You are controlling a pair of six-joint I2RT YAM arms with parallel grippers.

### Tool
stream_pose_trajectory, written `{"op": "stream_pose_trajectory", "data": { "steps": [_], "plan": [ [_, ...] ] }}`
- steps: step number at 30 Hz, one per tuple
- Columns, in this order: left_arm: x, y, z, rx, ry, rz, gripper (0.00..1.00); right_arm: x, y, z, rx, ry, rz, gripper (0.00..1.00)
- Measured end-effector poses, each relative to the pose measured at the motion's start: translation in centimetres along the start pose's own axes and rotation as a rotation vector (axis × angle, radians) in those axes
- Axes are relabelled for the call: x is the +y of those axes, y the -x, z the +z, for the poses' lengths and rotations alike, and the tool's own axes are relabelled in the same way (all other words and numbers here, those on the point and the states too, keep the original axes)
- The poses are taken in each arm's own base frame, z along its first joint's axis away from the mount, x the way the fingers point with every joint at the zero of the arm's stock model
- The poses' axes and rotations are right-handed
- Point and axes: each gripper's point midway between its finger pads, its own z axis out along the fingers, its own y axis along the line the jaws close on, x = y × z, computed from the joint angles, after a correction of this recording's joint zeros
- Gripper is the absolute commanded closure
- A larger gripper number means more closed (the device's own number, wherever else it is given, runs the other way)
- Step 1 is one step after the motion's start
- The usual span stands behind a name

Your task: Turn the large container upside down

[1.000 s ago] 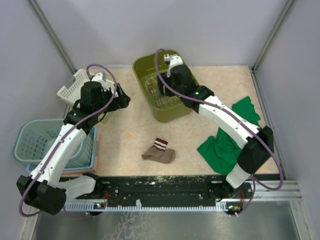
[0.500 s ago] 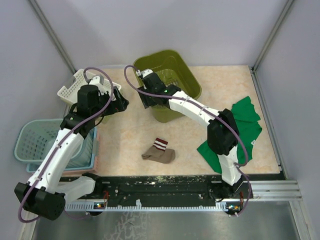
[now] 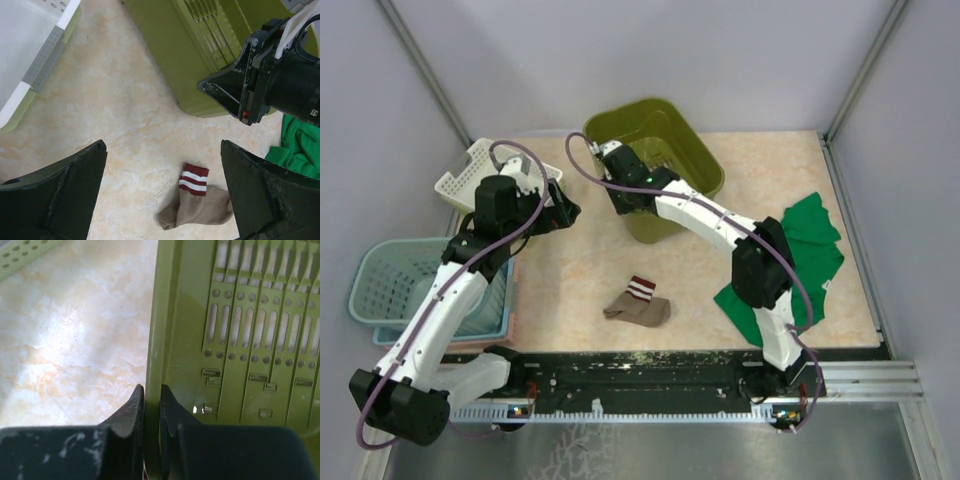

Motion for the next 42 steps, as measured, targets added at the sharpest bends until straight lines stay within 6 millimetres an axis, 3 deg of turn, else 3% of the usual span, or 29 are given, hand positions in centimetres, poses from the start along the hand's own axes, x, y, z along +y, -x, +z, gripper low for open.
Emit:
{"op": "stream_pose_trajectory", "data": {
  "steps": [5, 10, 16, 19, 27, 35, 42],
  "plan": [
    [-1.0, 0.2, 0.0, -0.012, -0.060, 0.007, 0.00, 0.1, 1.2, -1.6, -0.016, 0.029, 0.030, 1.00],
    [-2.3, 0.7, 0.0, -0.024, -0.127, 0.018, 0.01, -0.1, 3.6, -5.9, -0.076, 0.148, 0.179, 1.00],
    [-2.9, 0.8, 0.0, -0.024, -0.171, 0.054, 0.00, -4.6, 5.6, -13.1, -0.251, 0.305, 0.484, 1.00],
    [-3.1, 0.8, -0.1, -0.019, -0.189, 0.069, 0.00, -6.8, 5.6, -14.9, -0.312, 0.363, 0.623, 1.00],
    [-5.3, 1.7, -0.4, -0.002, -0.295, 0.095, 0.00, -9.7, 5.3, -14.4, -0.383, 0.557, 0.883, 1.00],
    [-7.8, -0.3, -0.2, 0.106, -0.462, 0.083, 0.01, -9.9, 3.9, -14.7, -0.381, 0.713, 1.000, 1.00],
    [-9.8, -1.1, -1.2, 0.149, -0.605, 0.060, 0.01, -11.7, 2.4, -15.0, -0.409, 0.811, 1.103, 1.00]
  ]
}}
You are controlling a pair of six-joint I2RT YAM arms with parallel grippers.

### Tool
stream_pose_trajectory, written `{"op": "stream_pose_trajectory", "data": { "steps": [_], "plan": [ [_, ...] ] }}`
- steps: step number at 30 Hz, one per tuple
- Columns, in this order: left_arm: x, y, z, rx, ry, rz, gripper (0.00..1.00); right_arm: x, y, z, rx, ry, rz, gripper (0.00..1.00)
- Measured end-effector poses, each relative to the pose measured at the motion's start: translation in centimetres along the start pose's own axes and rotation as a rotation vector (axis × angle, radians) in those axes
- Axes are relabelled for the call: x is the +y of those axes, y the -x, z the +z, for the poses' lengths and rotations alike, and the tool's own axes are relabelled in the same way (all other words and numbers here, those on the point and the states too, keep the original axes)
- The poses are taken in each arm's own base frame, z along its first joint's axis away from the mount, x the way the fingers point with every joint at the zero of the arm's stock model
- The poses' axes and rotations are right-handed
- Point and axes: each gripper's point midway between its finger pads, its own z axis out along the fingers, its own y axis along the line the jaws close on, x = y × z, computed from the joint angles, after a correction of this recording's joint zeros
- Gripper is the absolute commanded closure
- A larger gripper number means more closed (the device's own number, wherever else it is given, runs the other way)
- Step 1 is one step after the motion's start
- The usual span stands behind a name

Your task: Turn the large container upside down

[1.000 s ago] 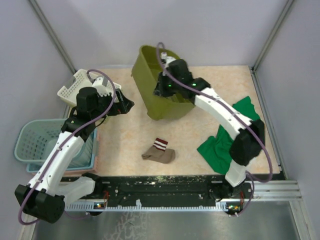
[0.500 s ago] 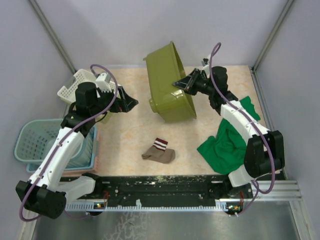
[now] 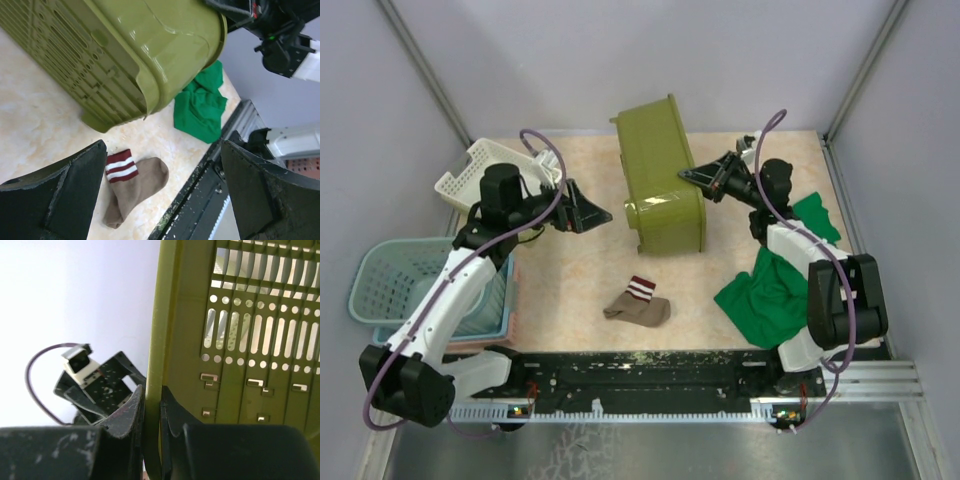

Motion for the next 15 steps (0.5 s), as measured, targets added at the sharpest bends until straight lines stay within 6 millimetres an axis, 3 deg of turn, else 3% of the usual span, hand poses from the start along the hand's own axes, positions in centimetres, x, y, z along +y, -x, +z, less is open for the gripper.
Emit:
{"op": "stream_pose_trajectory", "data": {
  "steps": [6, 11, 13, 15],
  "plan": [
    [-0.3, -2.8, 1.0, 0.051, -0.104, -0.100, 0.01, 0.1, 1.1, -1.3, -0.017, 0.095, 0.042, 1.00],
    [0.9, -6.8, 1.8, 0.091, -0.150, -0.244, 0.01, 0.0, 1.8, -1.9, -0.017, 0.149, 0.068, 1.00],
    [0.7, -7.3, 1.9, 0.097, -0.168, -0.272, 0.01, 0.0, 1.9, -2.2, -0.009, 0.167, 0.078, 1.00],
    [0.1, -6.6, 2.0, 0.079, -0.193, -0.260, 0.01, -0.2, 2.0, -2.3, -0.002, 0.191, 0.095, 1.00]
  ]
}}
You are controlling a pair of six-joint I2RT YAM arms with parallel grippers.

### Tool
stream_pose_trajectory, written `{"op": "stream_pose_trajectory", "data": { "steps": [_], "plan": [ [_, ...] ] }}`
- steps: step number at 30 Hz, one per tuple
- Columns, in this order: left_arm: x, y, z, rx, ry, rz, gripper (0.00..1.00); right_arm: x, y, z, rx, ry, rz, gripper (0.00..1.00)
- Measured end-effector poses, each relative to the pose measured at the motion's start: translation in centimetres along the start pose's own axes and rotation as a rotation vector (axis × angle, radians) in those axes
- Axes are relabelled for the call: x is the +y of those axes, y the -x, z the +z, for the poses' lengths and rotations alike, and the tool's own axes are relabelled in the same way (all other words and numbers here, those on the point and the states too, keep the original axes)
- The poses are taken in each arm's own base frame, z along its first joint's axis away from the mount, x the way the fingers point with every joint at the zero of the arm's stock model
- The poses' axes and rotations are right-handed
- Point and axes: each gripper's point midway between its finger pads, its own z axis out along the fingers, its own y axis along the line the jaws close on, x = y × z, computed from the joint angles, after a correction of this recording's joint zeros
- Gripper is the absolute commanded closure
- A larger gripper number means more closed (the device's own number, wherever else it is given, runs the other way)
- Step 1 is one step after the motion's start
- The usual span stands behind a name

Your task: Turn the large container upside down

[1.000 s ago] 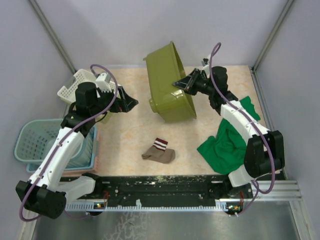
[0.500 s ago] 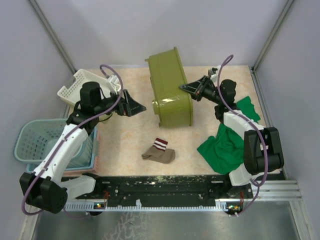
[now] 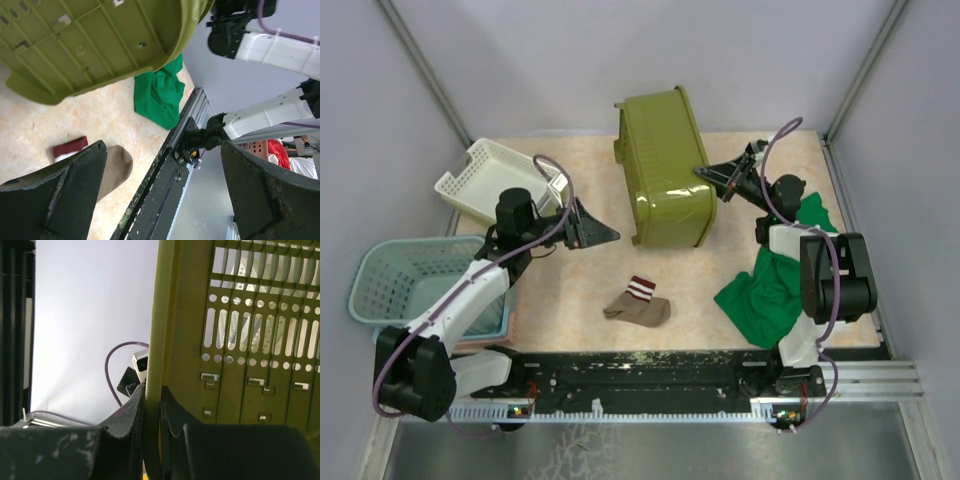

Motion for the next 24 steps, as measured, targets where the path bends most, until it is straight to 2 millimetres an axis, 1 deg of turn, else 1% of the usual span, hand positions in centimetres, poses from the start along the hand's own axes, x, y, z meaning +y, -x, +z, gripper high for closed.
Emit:
{"op": "stream_pose_trajectory", "data": {
  "steps": [6, 10, 14, 15, 16, 18, 24],
  "plan": [
    [-2.0, 1.7, 0.0, -0.022, -0.050, 0.061, 0.01, 0.0, 0.7, -0.6, 0.003, 0.078, 0.058, 1.00],
    [-2.7, 2.0, -0.3, -0.027, -0.063, 0.095, 0.01, -0.9, 2.1, -1.6, -0.037, 0.093, 0.151, 1.00],
    [-3.2, 2.3, -0.5, -0.026, -0.061, 0.121, 0.01, -2.1, 3.6, -3.4, -0.097, 0.065, 0.231, 1.00],
    [-3.3, 2.5, -0.5, -0.028, -0.060, 0.128, 0.01, -2.4, 3.9, -4.0, -0.112, 0.057, 0.239, 1.00],
    [-3.5, 2.6, -0.6, -0.031, -0.060, 0.137, 0.01, -2.4, 4.0, -4.1, -0.115, 0.057, 0.238, 1.00],
    [-3.8, 2.8, -0.7, -0.038, -0.060, 0.153, 0.01, -2.9, 4.6, -5.0, -0.131, 0.046, 0.241, 1.00],
    [-3.8, 2.8, -0.9, -0.040, -0.051, 0.159, 0.01, -4.7, 5.9, -7.6, -0.189, 0.007, 0.252, 0.75]
  ]
}}
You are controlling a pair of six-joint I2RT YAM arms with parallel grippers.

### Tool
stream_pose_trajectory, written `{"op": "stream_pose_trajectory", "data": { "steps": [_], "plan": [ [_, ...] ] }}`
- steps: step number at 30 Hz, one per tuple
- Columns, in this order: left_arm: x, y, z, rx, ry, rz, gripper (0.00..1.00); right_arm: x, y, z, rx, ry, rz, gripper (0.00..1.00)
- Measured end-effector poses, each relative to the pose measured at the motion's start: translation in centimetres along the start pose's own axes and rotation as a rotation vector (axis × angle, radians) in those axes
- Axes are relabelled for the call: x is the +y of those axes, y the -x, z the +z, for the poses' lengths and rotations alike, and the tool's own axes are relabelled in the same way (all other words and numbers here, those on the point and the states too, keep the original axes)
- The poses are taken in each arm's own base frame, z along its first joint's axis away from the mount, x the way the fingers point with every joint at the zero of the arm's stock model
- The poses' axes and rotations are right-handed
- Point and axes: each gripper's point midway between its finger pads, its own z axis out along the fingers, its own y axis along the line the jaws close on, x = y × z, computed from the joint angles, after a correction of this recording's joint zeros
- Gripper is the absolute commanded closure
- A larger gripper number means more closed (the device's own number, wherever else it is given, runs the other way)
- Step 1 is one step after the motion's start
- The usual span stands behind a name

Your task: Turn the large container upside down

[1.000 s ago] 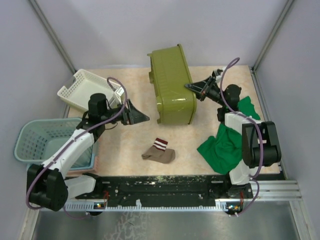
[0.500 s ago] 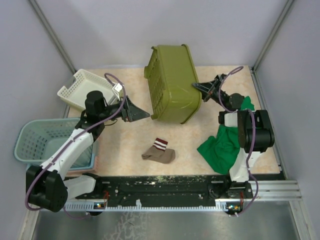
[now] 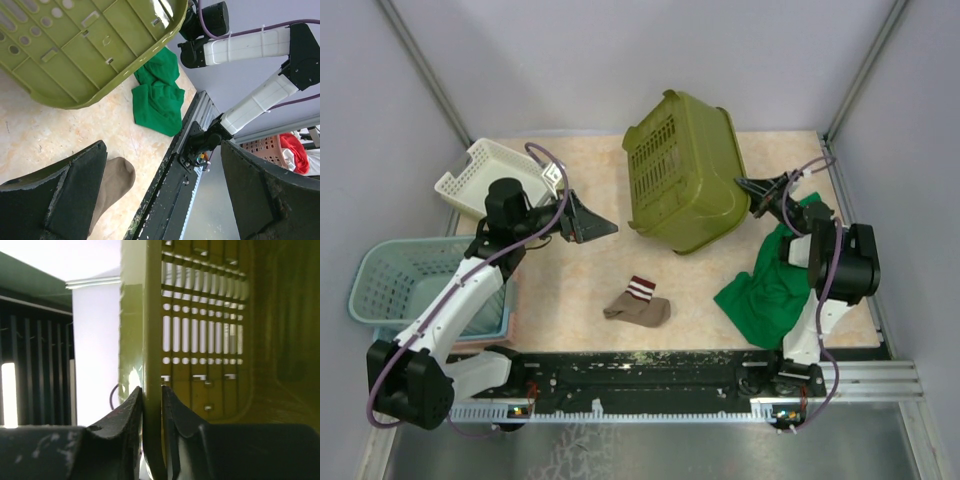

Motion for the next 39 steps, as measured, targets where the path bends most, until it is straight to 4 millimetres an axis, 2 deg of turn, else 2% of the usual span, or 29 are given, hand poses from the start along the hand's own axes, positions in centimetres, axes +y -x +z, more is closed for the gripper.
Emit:
{"op": "stream_pose_trajectory", "data": {
  "steps": [5, 9, 12, 19, 26, 29, 31, 34, 37, 39],
  "plan": [
    [0.2, -0.1, 0.0, 0.002, 0.009, -0.004, 0.01, -2.1, 1.3, -2.3, -0.050, -0.061, -0.012, 0.56],
    [0.3, -0.1, 0.0, 0.002, 0.013, -0.005, 0.01, -4.2, 2.1, -3.2, -0.091, -0.172, -0.031, 0.40],
    [0.3, -0.1, 0.0, 0.000, 0.017, -0.005, 0.01, -4.9, 2.3, -3.4, -0.114, -0.278, -0.099, 0.31],
    [0.5, -0.1, 0.0, -0.002, 0.025, -0.007, 0.01, -5.4, 4.9, -4.4, -0.208, -0.554, -0.314, 0.29],
    [0.8, -0.2, 0.1, 0.004, 0.029, -0.014, 0.01, -9.1, 6.0, -8.5, -0.260, -0.865, -0.369, 0.28],
    [1.1, -0.5, 0.2, 0.013, 0.036, -0.022, 0.01, -9.8, 6.5, -10.3, -0.285, -0.982, -0.401, 0.29],
    [1.4, -0.7, 0.3, 0.020, 0.042, -0.026, 0.01, -9.7, 6.6, -11.2, -0.294, -1.038, -0.425, 0.29],
    [1.8, -1.0, 0.3, 0.033, 0.055, -0.030, 0.01, -8.4, 6.8, -12.3, -0.332, -1.096, -0.484, 0.29],
    [2.3, -1.0, 0.4, 0.039, 0.078, -0.034, 0.01, -5.7, 6.3, -12.5, -0.385, -1.110, -0.577, 0.29],
    [2.7, -0.6, 0.7, 0.034, 0.102, -0.037, 0.01, -3.0, 5.5, -11.5, -0.411, -1.083, -0.680, 0.29]
  ]
}}
